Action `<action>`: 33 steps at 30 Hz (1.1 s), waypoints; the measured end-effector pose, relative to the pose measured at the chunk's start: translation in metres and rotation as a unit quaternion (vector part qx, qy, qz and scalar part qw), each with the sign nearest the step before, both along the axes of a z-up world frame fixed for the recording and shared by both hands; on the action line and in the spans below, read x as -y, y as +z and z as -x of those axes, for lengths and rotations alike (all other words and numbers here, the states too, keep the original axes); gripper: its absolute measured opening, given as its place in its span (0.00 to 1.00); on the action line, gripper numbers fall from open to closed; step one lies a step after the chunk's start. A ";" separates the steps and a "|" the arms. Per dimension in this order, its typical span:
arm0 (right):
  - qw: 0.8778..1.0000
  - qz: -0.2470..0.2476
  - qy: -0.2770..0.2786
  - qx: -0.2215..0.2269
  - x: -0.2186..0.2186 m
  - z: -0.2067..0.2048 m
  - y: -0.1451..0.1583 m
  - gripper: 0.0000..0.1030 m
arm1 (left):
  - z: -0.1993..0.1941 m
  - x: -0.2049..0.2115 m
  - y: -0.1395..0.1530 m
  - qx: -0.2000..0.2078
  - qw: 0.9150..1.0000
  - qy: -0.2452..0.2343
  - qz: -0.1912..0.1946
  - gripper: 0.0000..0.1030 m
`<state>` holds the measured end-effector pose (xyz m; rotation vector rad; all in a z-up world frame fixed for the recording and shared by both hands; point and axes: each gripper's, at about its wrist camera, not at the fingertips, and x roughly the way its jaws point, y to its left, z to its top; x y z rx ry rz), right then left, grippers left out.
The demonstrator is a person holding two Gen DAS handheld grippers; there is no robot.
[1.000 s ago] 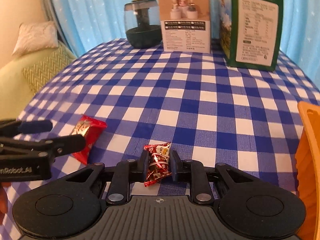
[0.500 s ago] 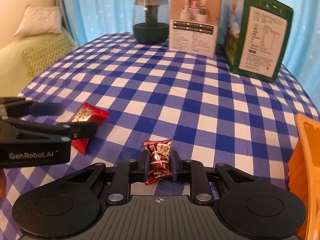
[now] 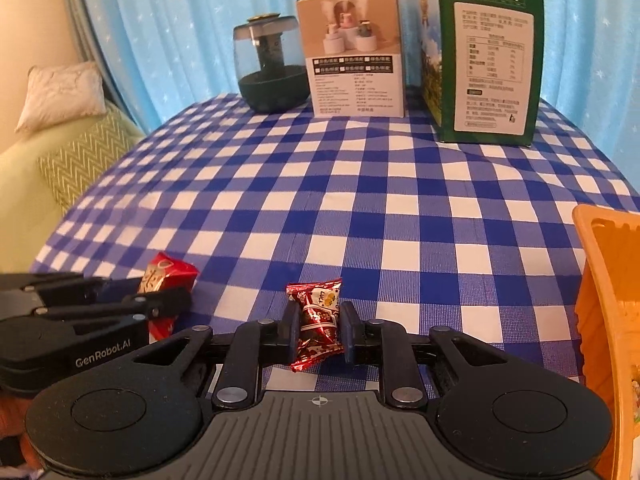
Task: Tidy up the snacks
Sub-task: 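Grasp the red candy pack with the right tool while the left tool grasps the other red pack, then carry both red candy packs over the orange tray with both tools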
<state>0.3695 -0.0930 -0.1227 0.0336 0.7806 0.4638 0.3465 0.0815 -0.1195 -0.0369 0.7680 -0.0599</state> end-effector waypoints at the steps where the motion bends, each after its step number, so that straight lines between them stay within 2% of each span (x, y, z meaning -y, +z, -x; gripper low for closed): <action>1: 1.000 -0.003 -0.002 0.000 0.001 0.000 0.001 0.21 | 0.001 0.000 0.001 0.000 1.000 0.001 0.001 0.21; 9: 1.000 -0.019 -0.004 0.016 0.002 0.017 0.019 0.21 | 0.022 0.006 0.020 0.015 1.000 0.008 0.019 0.21; 14: 0.999 -0.032 -0.023 0.020 0.015 0.041 0.028 0.21 | 0.040 0.020 0.031 0.025 0.999 0.001 0.020 0.21; 23: 0.998 -0.030 -0.042 0.044 0.044 0.104 0.053 0.21 | 0.087 0.041 0.058 0.045 0.999 0.004 0.027 0.21; 33: 0.996 -0.029 -0.059 0.055 0.083 0.179 0.073 0.21 | 0.160 0.064 0.097 0.054 0.997 0.009 0.045 0.21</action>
